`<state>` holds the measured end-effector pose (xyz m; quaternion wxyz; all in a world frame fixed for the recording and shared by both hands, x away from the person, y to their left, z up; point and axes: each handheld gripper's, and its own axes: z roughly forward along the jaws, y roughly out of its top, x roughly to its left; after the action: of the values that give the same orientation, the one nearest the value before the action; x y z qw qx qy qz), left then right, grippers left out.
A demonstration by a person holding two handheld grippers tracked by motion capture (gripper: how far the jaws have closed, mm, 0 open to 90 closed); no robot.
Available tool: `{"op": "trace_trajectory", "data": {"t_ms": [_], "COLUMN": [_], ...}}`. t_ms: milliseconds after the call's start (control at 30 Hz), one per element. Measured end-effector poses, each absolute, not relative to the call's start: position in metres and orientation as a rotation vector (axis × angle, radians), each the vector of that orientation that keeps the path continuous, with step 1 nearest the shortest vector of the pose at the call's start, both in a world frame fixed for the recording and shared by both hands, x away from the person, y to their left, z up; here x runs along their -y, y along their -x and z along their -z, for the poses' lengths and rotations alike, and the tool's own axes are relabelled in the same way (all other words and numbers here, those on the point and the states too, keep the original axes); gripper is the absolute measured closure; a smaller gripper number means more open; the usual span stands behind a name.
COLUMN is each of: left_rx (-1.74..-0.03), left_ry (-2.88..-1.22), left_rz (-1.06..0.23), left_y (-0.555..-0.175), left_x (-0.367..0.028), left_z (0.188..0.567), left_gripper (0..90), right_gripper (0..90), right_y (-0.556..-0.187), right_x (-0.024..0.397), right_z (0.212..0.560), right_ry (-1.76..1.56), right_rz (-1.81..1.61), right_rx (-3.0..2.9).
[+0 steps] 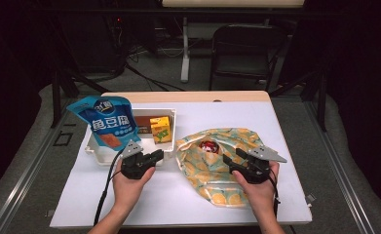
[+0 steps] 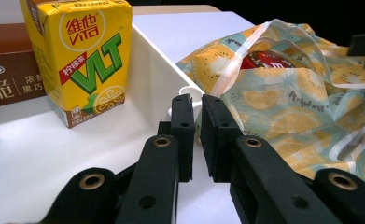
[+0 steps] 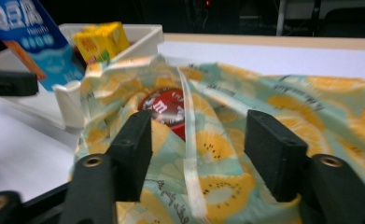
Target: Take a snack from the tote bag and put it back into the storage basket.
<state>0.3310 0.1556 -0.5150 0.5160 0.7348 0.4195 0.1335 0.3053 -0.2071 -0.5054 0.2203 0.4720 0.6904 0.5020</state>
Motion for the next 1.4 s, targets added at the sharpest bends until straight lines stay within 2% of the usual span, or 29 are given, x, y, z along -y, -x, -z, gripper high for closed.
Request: {"op": "trace_trajectory", "data": {"t_ms": [67,133,300,333,633,833,867,967,1033,1067,1133,1200,1267,1400], "left_rx": [-0.998,-0.991,-0.984,-0.985,-0.981,-0.986,-0.987,-0.994,-0.995,-0.989,-0.993,-0.997,-0.997,-0.988], "left_ry": [-1.767,-1.767,-1.776,-1.780,-1.782,-1.800,-1.808,-1.806,-1.794,-1.801,-1.796,-1.791,-1.793,-1.801], "left_rz": [-0.318,-0.318,-0.308,-0.297,-0.294,-0.285,-0.279,-0.271,-0.278,-0.279,-0.282,-0.282,-0.281,-0.276], "left_y": [-0.331,-0.331,-0.331,-0.331,-0.333,-0.334,-0.334,-0.334,-0.334,-0.334,-0.334,-0.334,-0.334,-0.333], "left_x": [-0.155,-0.156,-0.155,-0.155,-0.153,-0.151,-0.151,-0.151,-0.151,-0.152,-0.153,-0.153,-0.151,-0.147], "left_z": [0.514,0.515,0.517,0.517,0.520,0.525,0.526,0.527,0.526,0.525,0.524,0.524,0.525,0.526], "left_gripper": [83.1,82.9,82.8,82.9,83.0,83.1,83.1,83.0,82.9,82.9,82.9,82.9,82.9,82.9], "right_gripper": [41.7,49.4,86.0,90.0,90.0,89.0,83.3,58.3,48.3,46.8,49.5,68.0,79.6,82.6], "right_y": [-0.310,-0.315,-0.329,-0.332,-0.387,-0.413,-0.414,-0.407,-0.397,-0.390,-0.370,-0.346,-0.330,-0.329], "right_x": [0.201,0.197,0.194,0.194,0.192,0.191,0.191,0.194,0.196,0.197,0.196,0.195,0.189,0.178], "right_z": [0.509,0.511,0.517,0.517,0.505,0.525,0.528,0.527,0.519,0.513,0.500,0.490,0.487,0.501], "right_ry": [-1.308,-1.323,-1.373,-1.385,-1.375,-1.461,-1.474,-1.468,-1.477,-1.471,-1.411,-1.326,-1.256,-1.232], "right_rz": [-1.370,-1.345,-1.257,-1.252,-1.173,-1.071,-1.076,-1.103,-1.163,-1.188,-1.220,-1.282,-1.340,-1.286], "right_rx": [-1.913,-1.920,-1.972,-1.961,-1.934,-2.028,-2.046,-2.021,-1.977,-1.950,-1.901,-1.851,-1.866,-1.966]}}
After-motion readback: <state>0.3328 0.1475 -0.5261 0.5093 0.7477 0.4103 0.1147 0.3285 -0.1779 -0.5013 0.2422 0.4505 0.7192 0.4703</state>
